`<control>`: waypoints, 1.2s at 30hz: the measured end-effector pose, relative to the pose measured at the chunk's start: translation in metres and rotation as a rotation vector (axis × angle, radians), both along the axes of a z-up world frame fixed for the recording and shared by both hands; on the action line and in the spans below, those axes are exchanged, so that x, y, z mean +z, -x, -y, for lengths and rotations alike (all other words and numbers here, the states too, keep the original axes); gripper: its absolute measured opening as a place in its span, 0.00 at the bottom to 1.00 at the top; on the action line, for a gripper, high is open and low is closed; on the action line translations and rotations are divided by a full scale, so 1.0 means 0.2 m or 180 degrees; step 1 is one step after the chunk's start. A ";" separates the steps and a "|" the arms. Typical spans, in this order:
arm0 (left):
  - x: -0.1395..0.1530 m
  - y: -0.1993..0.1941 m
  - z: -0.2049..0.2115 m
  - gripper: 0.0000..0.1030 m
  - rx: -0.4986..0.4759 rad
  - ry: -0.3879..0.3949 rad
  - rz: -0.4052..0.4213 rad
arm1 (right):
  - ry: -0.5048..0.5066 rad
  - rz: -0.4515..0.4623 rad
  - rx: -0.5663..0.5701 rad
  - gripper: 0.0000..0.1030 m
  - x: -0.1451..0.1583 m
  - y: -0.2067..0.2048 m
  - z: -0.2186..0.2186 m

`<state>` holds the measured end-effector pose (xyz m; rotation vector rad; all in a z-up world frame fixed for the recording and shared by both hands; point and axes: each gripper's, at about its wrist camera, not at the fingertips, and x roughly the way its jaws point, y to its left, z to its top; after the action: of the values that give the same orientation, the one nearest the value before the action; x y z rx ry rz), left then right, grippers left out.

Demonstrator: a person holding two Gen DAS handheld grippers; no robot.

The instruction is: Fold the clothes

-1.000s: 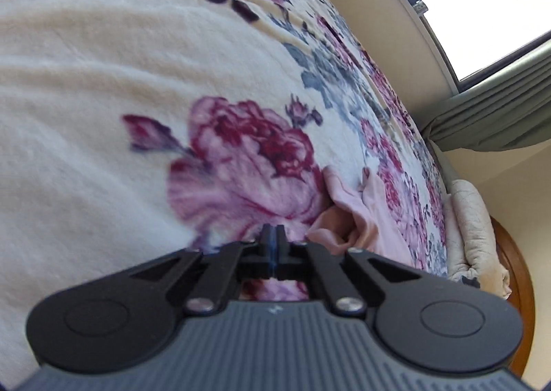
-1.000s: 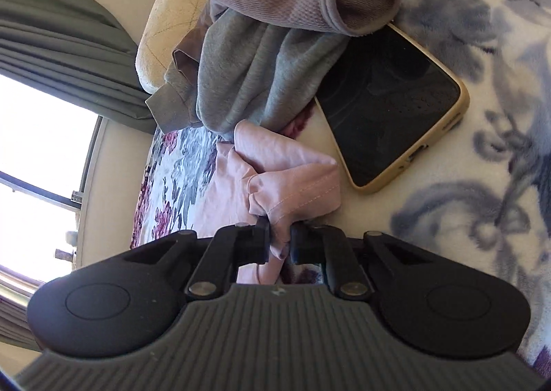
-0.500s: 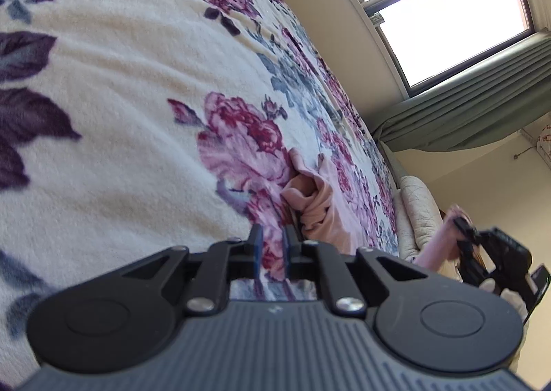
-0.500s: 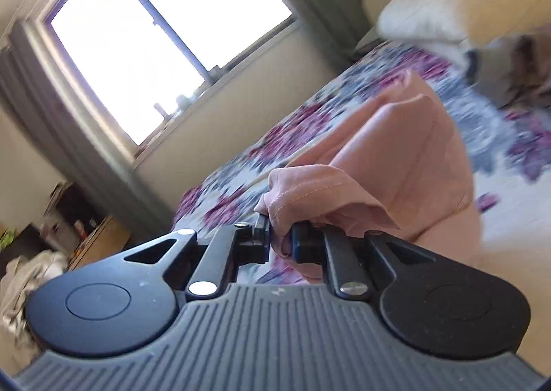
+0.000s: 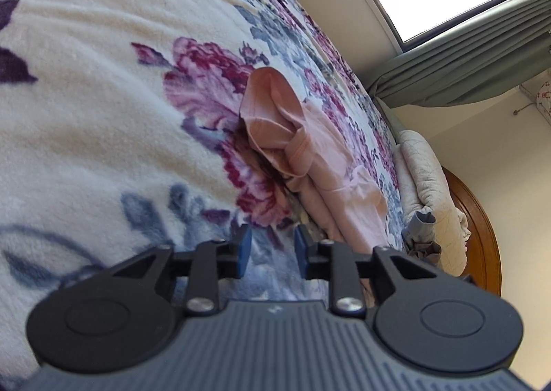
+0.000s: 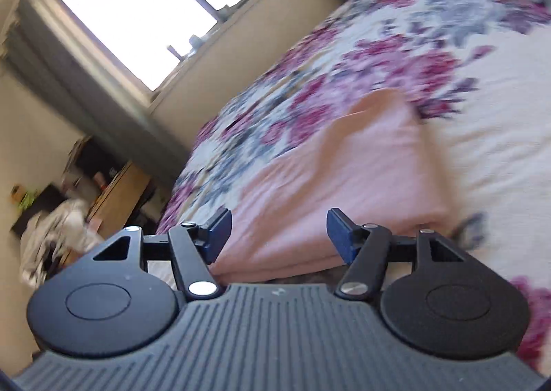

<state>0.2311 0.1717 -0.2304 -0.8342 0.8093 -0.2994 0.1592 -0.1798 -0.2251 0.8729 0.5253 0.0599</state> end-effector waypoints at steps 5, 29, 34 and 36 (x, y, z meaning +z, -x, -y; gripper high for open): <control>0.05 0.01 0.12 0.30 -0.0005 0.0047 -0.0003 | -0.0224 -0.0339 0.0112 0.59 -0.21 -0.18 0.11; 0.02 0.20 0.23 0.33 -0.0034 0.0144 -0.0171 | 0.1265 0.0217 0.0071 0.22 0.26 0.14 0.67; 0.09 0.26 0.21 0.39 -0.0077 0.0130 -0.0087 | 0.0143 -0.0160 -0.0470 0.55 -0.06 0.23 0.85; 0.12 0.26 0.22 0.39 -0.0115 0.0048 -0.0077 | -0.0089 -0.0421 -0.0618 0.55 -0.20 0.28 0.89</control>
<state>0.1795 0.1271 -0.2054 -0.8395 0.8463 -0.3284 0.1025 -0.3586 -0.2659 0.9558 0.5615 -0.1690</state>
